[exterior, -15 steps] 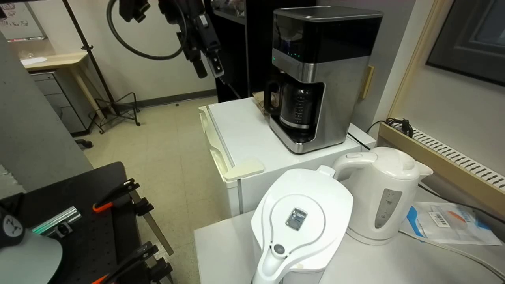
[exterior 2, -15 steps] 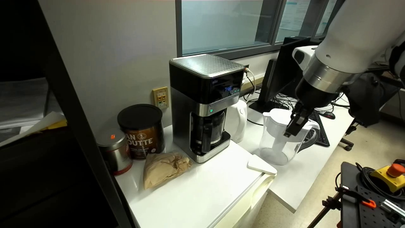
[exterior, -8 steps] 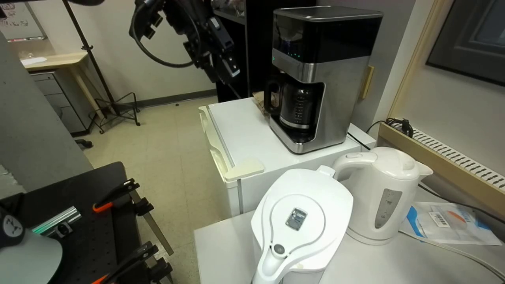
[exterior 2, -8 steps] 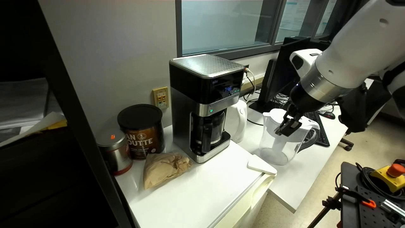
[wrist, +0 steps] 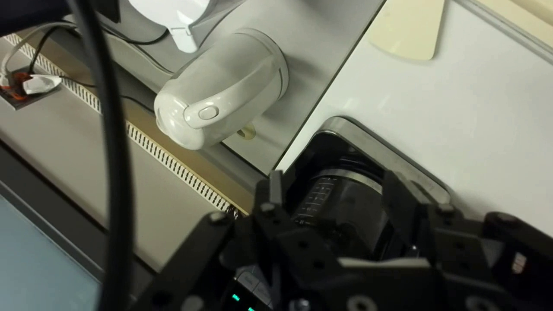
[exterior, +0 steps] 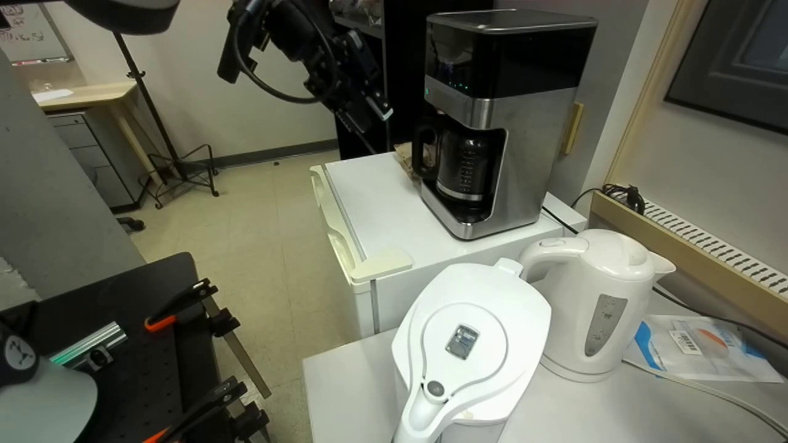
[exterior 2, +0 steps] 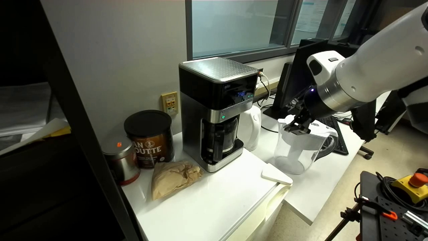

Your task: Press a button on the coffeemaker.

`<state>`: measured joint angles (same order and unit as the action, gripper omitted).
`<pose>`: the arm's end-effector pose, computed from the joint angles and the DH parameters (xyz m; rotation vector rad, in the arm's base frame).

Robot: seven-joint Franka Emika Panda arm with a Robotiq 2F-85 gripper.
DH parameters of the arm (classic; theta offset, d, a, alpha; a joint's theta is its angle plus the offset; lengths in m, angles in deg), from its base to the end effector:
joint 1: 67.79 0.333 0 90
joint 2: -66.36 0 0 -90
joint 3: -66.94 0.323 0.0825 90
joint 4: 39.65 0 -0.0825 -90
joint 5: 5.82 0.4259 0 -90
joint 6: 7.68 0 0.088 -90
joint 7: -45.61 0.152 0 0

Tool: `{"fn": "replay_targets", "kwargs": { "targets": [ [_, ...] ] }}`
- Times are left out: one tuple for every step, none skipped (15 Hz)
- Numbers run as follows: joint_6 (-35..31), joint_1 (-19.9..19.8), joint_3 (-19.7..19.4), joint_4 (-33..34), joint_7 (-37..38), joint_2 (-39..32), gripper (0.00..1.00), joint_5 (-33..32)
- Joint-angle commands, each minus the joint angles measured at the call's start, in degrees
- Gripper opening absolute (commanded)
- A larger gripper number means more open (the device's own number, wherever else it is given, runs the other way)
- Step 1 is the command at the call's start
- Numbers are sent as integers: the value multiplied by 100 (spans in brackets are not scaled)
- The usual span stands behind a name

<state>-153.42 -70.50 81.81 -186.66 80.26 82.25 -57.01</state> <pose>0.4847 0.0887 0.3234 2.5353 0.3943 0.5866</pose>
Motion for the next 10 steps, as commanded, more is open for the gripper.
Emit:
{"fn": "replay_targets", "kwargs": {
  "targets": [
    [-225,-159,66,9,583,-61,28,-731],
    [-231,-167,64,21,730,-77,22,-909],
    [-241,-185,68,34,876,-97,12,-1091],
    [-250,-215,82,52,1060,-114,6,-1301],
    [-262,-230,83,72,1217,-143,1,-1485],
    [-263,-247,88,96,1400,-168,0,-1682],
    [-267,-264,90,131,1578,-206,0,-1879],
    [-257,-275,94,161,1745,-237,0,-2054],
    [-235,-281,99,201,1924,-278,0,-2244],
    [-211,-279,97,235,2079,-319,0,-2396]
  ]
}}
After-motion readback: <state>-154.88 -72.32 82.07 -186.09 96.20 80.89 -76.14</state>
